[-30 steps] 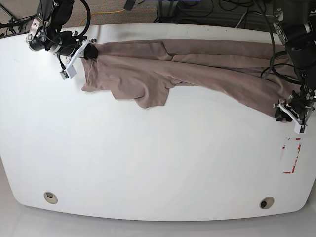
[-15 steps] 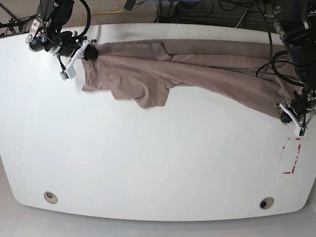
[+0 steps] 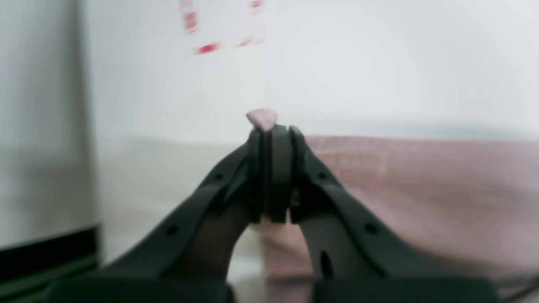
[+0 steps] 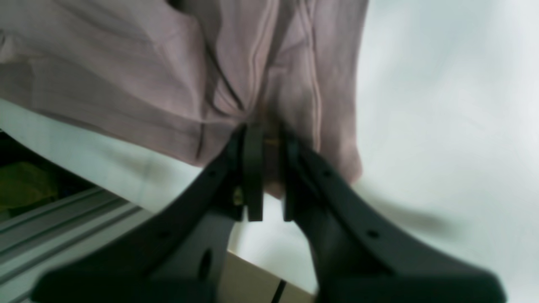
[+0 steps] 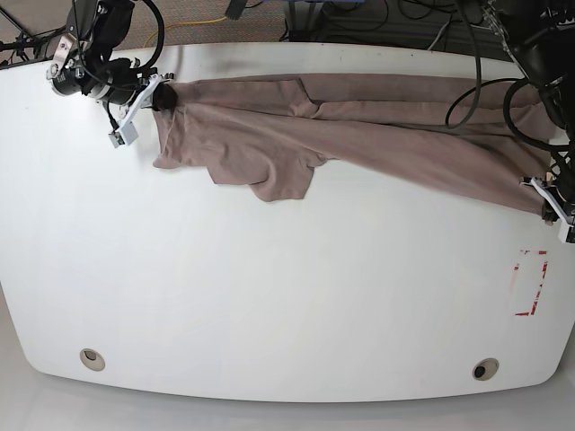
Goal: Fold the T-shirt properly
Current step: 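Release and regrasp the shirt end with the left gripper, dragging it, then move the right gripper to the loose shirt flap and grasp it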
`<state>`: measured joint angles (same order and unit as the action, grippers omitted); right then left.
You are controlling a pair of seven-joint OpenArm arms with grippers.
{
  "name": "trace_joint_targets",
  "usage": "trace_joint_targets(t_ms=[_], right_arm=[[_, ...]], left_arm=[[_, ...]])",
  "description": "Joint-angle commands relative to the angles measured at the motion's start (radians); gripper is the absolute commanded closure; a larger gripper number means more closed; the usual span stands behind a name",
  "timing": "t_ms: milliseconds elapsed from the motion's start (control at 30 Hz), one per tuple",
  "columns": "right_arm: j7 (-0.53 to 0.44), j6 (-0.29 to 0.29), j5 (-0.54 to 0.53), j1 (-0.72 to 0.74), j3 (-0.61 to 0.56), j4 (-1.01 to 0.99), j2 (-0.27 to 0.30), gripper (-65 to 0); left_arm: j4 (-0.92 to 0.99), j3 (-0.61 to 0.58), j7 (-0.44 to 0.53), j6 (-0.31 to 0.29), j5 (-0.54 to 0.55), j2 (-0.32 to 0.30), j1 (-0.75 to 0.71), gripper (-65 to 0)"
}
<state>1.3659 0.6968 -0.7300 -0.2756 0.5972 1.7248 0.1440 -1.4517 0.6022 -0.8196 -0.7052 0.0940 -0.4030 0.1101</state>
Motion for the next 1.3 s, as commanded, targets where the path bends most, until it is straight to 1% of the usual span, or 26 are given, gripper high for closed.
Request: trace_joint_targets(t_ms=[0, 67, 167, 267, 333, 467, 567, 667, 900, 933, 1067, 1133, 1200, 1233, 1267], right_arm=[[-0.012, 0.001, -0.017, 0.014, 0.005, 0.014, 0.012, -6.0], [-0.012, 0.001, -0.017, 0.012, 0.005, 0.013, 0.012, -6.0], [-0.012, 0.001, -0.017, 0.017, 0.005, 0.013, 0.012, -6.0], [-0.012, 0.001, -0.017, 0.019, 0.005, 0.013, 0.012, -6.0], [-0.012, 0.001, -0.017, 0.012, 0.005, 0.013, 0.012, -6.0], [-0.012, 0.001, -0.017, 0.019, 0.005, 0.013, 0.012, -6.0], [-0.012, 0.001, -0.017, 0.014, 0.005, 0.013, 0.012, -6.0], [-0.012, 0.001, -0.017, 0.016, 0.005, 0.013, 0.012, -6.0], [-0.012, 0.001, -0.021, 0.012, 0.005, 0.017, 0.015, -6.3], [-0.012, 0.001, -0.023, 0.012, 0.005, 0.019, 0.015, -6.3], [-0.009, 0.001, -0.024, 0.019, 0.005, 0.022, 0.016, -7.6], [-0.007, 0.001, -0.026, 0.019, 0.005, 0.027, 0.018, -14.0], [-0.007, 0.001, -0.026, 0.014, 0.013, 0.045, 0.018, -19.7], [-0.004, 0.001, -0.026, 0.012, 0.036, 0.06, 0.018, -24.3], [0.0, 0.001, -0.026, 0.012, 0.053, 0.07, 0.018, -27.1]], left_arm=[[-0.063, 0.022, -0.017, 0.007, 0.006, -0.024, -0.005, 0.0], [-0.129, 0.066, -0.053, 0.007, 0.006, -0.023, -0.051, 0.0], [-0.191, 0.097, -0.085, 0.007, 0.005, -0.006, -0.089, -0.1], [-0.226, 0.104, -0.105, 0.007, 0.003, -0.003, -0.135, -0.3], [-0.241, 0.106, -0.108, 0.007, 0.005, -0.001, -0.186, -0.3], [-0.237, 0.104, -0.108, 0.007, 0.005, 0.0, -0.231, -0.3], [-0.243, 0.106, -0.108, 0.007, 0.005, 0.022, -0.28, -0.4], [-0.243, 0.107, -0.108, 0.007, 0.005, 0.023, -0.319, -0.4], [-0.226, 0.104, -0.106, 0.007, -0.001, 0.025, -0.359, -1.1], [-0.222, 0.104, -0.106, 0.007, -0.001, 0.022, -0.361, -2.2], [-0.186, 0.1, -0.105, 0.007, -0.001, 0.017, -0.355, -16.1], [-0.183, 0.1, -0.105, 0.007, -0.001, 0.0, -0.355, -26.4], [-0.18, 0.097, -0.105, 0.007, -0.001, -0.014, -0.355, -32.4], [-0.177, 0.095, -0.103, 0.007, -0.001, -0.021, -0.353, -35.3], [-0.171, 0.094, -0.103, 0.007, 0.002, -0.026, -0.352, -36.0]])
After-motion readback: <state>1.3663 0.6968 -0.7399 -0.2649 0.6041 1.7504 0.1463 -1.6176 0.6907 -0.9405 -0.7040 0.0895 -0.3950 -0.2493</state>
